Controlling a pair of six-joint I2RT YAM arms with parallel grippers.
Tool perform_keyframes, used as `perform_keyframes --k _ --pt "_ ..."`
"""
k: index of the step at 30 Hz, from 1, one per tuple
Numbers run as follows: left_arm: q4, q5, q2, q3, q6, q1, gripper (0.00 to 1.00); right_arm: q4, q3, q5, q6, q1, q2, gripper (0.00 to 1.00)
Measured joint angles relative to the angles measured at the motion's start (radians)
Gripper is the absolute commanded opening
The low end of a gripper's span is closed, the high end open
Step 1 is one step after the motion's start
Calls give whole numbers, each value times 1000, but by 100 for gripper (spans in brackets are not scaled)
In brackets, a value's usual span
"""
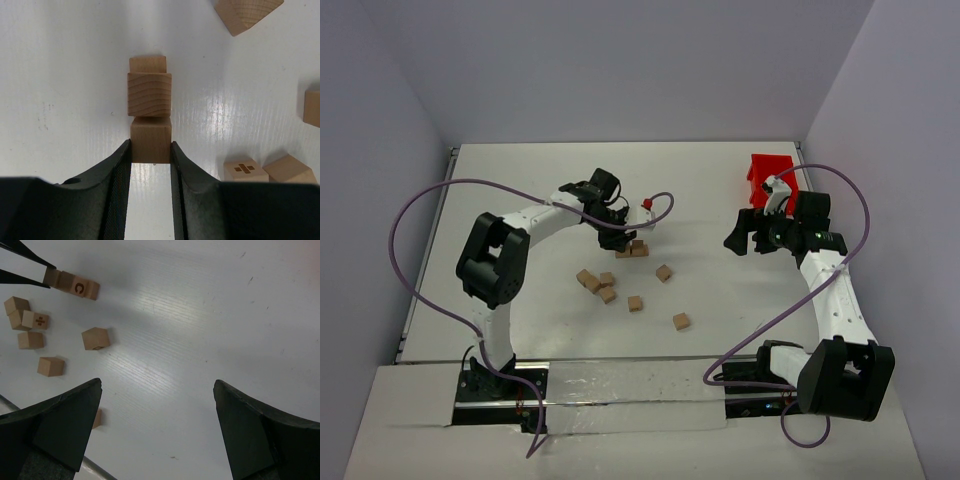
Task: Build the wood block tower
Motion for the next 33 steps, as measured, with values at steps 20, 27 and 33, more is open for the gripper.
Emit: perform_keyframes --k 20,27,33 --pt "16 -9 11 12 -18 -14 25 0 0 -3 0 0 0 100" --pt "18 -12 13 15 -20 -15 54 0 0 -3 0 0 0 100" --pt "18 -19 13 15 -20 -20 71 0 0 -5 -1 0 0 100"
